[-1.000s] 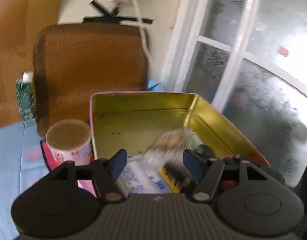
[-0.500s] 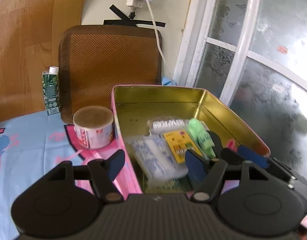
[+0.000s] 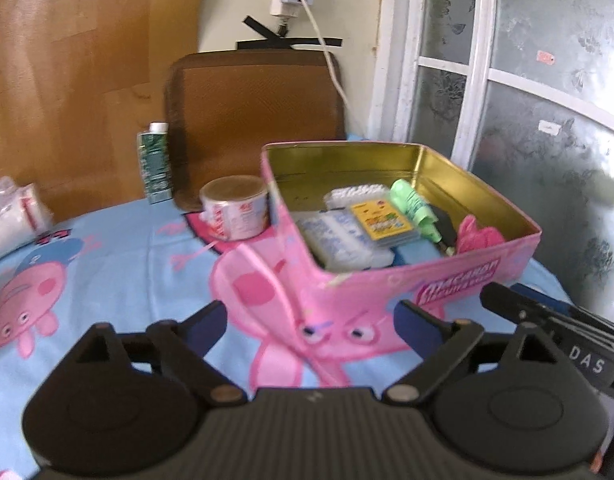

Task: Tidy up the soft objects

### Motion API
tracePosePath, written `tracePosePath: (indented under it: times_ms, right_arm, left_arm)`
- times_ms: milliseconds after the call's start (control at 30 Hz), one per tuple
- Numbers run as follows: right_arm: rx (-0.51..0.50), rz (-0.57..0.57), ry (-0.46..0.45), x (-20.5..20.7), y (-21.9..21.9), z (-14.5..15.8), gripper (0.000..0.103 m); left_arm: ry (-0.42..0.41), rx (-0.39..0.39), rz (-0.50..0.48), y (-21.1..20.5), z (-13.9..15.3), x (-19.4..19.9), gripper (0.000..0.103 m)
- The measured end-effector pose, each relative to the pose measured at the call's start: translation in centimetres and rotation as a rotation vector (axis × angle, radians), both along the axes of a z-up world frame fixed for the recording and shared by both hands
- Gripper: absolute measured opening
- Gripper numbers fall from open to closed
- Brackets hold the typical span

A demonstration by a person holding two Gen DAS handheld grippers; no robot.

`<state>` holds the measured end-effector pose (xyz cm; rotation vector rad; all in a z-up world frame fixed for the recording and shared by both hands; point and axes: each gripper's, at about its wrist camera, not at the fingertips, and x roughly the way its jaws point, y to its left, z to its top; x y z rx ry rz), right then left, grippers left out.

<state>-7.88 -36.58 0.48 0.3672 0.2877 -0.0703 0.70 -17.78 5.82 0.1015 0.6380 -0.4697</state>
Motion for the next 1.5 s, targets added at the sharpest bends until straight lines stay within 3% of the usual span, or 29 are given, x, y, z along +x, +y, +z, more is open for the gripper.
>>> tracePosePath:
  times_ms: [100, 467, 867, 1033, 1500]
  right_arm:
    - [0.034, 0.013, 0.015, -0.6, 0.5, -0.2, 0.048]
    - [0.056, 0.032, 0.022, -1.7, 2.9, 0.0, 0.051]
    - [0.037, 0.053, 0.031, -1.7, 4.5, 0.1, 0.052]
    - [0.041, 0.054, 0.041, -1.5, 4.5, -0.2, 0.052]
    - [0.071, 0.041, 0.057, -1.5, 3.8, -0.9, 0.053]
  left_arm:
    - [-0.004, 0.001, 0.03, 1.2, -0.3, -1.0, 0.102]
    - [-0.015, 0.08, 0.091, 3.4, -1.7, -3.7, 0.103]
    - [0.039, 0.103, 0.106, 4.2, -3.2, -3.7, 0.103]
    - [0.008, 0.131, 0.131, 4.1, -3.7, -3.8, 0.103]
    - [0.074, 0.17, 0.09, 3.0, -5.2, -3.7, 0.103]
